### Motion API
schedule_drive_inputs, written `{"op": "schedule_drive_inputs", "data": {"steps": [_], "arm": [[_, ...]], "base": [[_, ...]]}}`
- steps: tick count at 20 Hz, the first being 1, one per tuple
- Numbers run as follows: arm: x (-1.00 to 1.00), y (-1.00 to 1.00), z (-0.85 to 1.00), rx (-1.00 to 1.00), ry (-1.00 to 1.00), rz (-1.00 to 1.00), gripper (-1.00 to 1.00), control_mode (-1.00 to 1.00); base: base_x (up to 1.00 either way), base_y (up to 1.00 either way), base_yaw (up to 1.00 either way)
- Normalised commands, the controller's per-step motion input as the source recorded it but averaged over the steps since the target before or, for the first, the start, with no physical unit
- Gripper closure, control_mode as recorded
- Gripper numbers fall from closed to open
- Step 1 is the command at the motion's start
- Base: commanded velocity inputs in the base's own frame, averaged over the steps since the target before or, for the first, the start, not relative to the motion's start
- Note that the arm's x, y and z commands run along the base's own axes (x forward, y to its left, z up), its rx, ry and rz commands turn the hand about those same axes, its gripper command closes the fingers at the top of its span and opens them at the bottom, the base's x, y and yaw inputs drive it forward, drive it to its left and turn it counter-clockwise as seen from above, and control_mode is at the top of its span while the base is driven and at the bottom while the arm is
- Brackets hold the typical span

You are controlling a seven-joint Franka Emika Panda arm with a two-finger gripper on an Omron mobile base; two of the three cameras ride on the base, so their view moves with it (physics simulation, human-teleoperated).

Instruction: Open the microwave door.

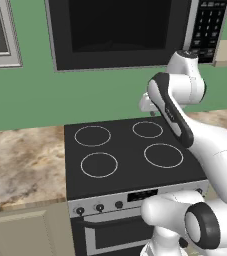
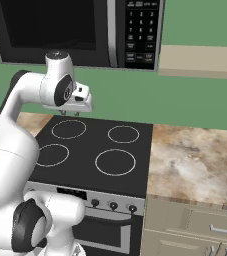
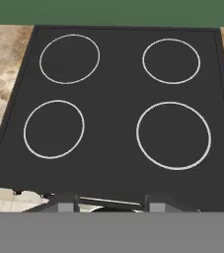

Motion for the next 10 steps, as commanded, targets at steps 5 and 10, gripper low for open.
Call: {"op": "schedule_drive_inputs", "data": {"steps": [5,10], "arm": [[-0.11,-0.09,0.0,0.0,-0.1,0.0,-1.0,-1.0],[-0.29,-0.26,0.14,0.0,-0.38,0.0,-1.0,-1.0]], "base": [[0.0,0.0,0.0],[0.0,0.0,0.0]]}}
